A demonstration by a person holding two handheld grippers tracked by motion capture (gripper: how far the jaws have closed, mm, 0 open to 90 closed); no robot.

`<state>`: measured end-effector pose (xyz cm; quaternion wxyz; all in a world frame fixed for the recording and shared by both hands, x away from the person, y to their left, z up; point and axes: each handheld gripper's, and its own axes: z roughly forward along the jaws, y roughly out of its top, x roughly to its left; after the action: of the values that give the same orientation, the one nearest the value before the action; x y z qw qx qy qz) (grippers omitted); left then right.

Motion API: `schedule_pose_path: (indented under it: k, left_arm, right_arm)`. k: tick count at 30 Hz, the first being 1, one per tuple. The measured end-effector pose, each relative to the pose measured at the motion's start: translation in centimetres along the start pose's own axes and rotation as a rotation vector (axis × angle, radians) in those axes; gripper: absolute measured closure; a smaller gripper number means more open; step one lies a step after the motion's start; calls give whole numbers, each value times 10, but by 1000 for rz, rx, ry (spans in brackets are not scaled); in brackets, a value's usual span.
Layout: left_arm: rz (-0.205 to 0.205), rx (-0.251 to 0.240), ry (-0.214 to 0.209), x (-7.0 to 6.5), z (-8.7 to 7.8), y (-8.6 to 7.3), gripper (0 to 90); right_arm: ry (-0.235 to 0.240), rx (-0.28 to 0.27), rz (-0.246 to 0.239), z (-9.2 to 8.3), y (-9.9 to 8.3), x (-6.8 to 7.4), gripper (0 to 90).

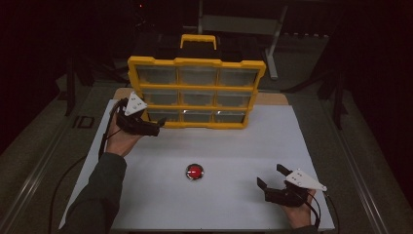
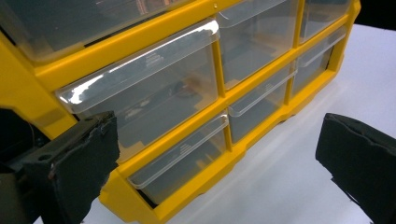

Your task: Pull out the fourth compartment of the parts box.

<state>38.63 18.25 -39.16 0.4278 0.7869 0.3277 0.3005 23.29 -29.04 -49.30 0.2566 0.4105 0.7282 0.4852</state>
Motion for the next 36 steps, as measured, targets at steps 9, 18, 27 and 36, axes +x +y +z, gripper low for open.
schedule_pose_path:
  k: [9, 18, 27, 36]
  left_arm:
    - [78, 42, 30, 0, 8, 9, 2]
    - [201, 113, 82, -7, 18, 16, 2]
    - [339, 174, 133, -18, 30, 20, 1]
    - [460, 199, 203, -19, 36, 22, 1]
  right_arm:
    - [-1, 2, 0, 0, 0, 0, 95]
    - [-1, 0, -3, 0, 0, 0, 95]
    - [1, 0, -4, 0, 0, 0, 95]
    - [3, 0, -4, 0, 0, 0, 95]
